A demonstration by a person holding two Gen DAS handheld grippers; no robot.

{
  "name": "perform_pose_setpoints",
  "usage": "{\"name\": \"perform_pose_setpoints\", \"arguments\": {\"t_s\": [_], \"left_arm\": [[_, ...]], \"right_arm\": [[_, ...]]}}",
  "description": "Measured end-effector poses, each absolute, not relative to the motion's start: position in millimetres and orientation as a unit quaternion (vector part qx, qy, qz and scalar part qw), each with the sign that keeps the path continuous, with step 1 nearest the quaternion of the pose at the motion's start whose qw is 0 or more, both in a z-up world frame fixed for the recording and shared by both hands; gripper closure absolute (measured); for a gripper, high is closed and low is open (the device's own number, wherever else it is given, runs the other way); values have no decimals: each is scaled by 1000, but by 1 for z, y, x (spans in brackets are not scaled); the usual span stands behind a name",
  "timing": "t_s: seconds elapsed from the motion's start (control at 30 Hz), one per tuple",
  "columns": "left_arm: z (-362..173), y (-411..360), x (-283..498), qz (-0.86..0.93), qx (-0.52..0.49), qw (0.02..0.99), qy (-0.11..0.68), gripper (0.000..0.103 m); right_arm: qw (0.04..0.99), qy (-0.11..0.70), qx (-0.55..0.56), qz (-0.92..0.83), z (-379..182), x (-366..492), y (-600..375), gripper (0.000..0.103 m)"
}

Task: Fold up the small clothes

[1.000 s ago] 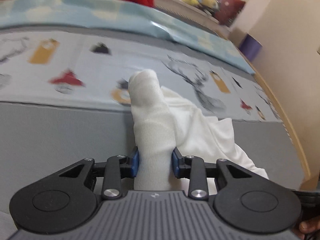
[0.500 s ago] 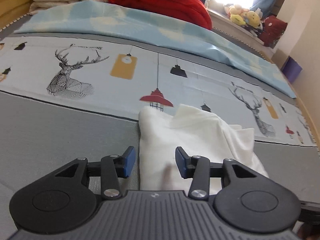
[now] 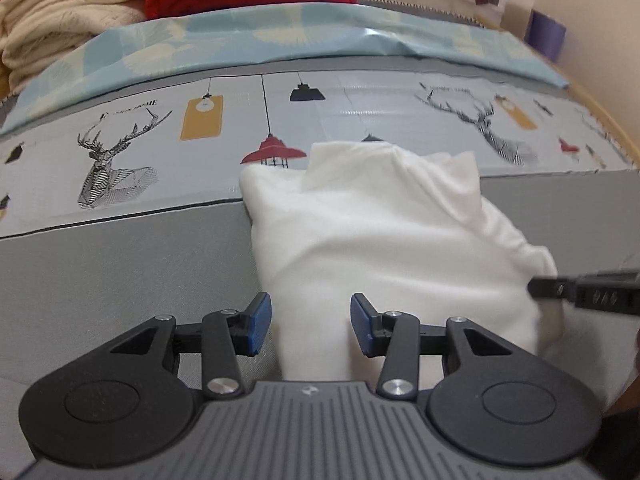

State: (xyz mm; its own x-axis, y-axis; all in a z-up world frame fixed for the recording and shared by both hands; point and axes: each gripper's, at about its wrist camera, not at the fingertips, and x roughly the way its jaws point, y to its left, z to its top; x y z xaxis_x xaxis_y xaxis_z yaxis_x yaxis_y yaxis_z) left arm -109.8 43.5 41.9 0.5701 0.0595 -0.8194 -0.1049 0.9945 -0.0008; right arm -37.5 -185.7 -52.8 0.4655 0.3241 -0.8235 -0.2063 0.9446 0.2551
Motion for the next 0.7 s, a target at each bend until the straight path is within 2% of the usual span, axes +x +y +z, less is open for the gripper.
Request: {"name": "perform_pose_setpoints", "arguments": {"t_s": [0.1,0.17,0.3,0.37,0.47,0.5,0.57,0.63,0.7], "left_arm": [[35,44,-112,54,-33,879,473,55],[27,45,-112,56,-36,869,490,55],[-1,47,-107,56,-35,850,522,54],[-11,51,-108,62,-45,846,527,51],[5,54,-112,72,-70,852,514,56],[13,53,-115,71,-71,859,503,56],[30,47,-124,56,-63,872,482,56],[30,39,-130,43,-41,870,490,56],[17,32,-131,40,-17,852,521,56]], "right_arm": [[853,490,42,173,-49,-41,-181,96],[849,494,19,188,-50,-45,-174,85],[832,528,-24,170,-65,-46,-169,82],[830,533,-16,163,-67,-44,-173,75],[831,532,-8,160,-65,-44,-180,76],[832,530,-3,163,-63,-44,-182,78],[834,524,5,173,-58,-46,-184,91],[832,524,1,181,-58,-48,-184,99],[829,529,-13,183,-61,-48,-183,99]]}}
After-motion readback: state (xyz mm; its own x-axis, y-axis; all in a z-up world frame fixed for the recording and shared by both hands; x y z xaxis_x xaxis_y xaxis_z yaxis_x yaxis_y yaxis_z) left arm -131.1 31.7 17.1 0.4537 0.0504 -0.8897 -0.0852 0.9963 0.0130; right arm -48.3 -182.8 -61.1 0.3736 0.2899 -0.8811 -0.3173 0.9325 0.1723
